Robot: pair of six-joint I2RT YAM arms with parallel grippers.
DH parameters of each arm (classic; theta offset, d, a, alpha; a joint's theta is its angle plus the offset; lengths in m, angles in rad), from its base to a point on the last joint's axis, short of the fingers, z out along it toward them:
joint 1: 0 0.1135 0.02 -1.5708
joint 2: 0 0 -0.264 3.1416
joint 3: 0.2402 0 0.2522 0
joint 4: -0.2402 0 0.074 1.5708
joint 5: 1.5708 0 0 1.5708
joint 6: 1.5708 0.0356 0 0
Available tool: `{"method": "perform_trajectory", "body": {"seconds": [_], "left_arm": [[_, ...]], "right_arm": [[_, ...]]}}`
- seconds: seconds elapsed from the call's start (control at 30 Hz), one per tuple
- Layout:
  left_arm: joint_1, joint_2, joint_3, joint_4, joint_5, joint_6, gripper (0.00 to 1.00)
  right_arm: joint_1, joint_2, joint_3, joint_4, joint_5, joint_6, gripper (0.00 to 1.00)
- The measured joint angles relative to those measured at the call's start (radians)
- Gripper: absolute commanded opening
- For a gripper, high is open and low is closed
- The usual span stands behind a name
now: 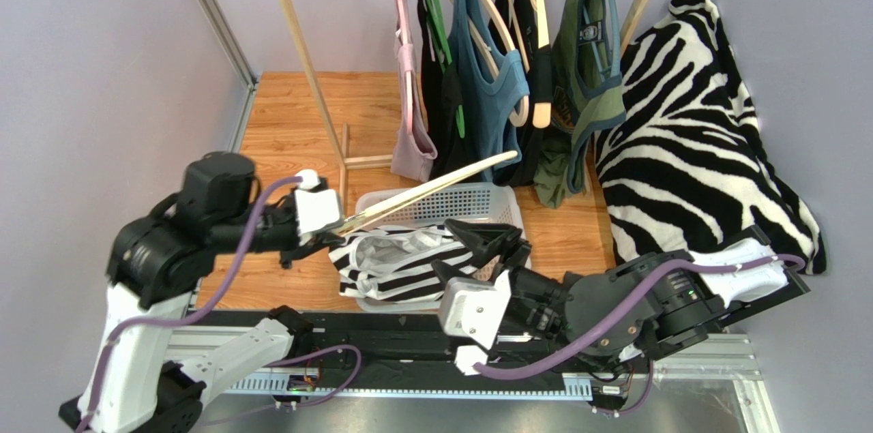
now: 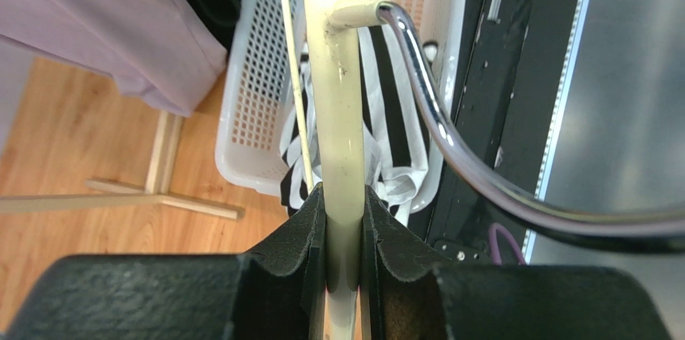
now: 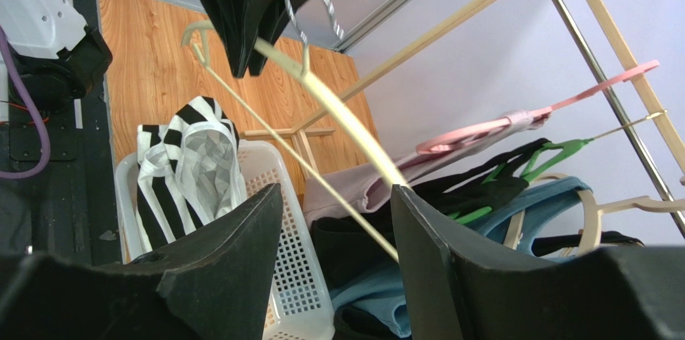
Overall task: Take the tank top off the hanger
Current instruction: Place the hanger at the clothesline.
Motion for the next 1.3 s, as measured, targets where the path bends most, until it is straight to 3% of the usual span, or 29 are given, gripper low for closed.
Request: {"method": "perform_trajectory", "body": {"seconds": [0.17, 0.33, 0.73, 1.13, 1.23, 1.3], "left_arm": [[-0.082, 0.086, -0.050, 0.000, -0.085, 0.035, 0.06], [-0.121, 0.062, -0.043, -0.001, -0.103, 0.071, 0.02], [-0.264, 0.076, -0.018, -0.002, -0.108, 0.130, 0.00], [-0.296, 0.099, 0.021, 0.001, -0.128, 0.134, 0.01], [-0.298, 0.088, 0.021, -0.002, -0.138, 0.135, 0.01], [-0.298, 0.084, 0.021, -0.001, -0.145, 0.135, 0.02]], "right_arm": [[-0.027, -0.045, 0.002, 0.014, -0.050, -0.021, 0.61], [-0.123, -0.050, 0.029, -0.020, -0.158, 0.013, 0.61], [-0.310, 0.021, 0.116, -0.214, -0.406, 0.126, 0.61], [-0.526, 0.037, 0.054, -0.290, -0.619, 0.241, 0.58], [-0.561, 0.040, 0.024, -0.282, -0.649, 0.258, 0.49], [-0.573, 0.040, 0.020, -0.277, -0.670, 0.270, 0.23]]}}
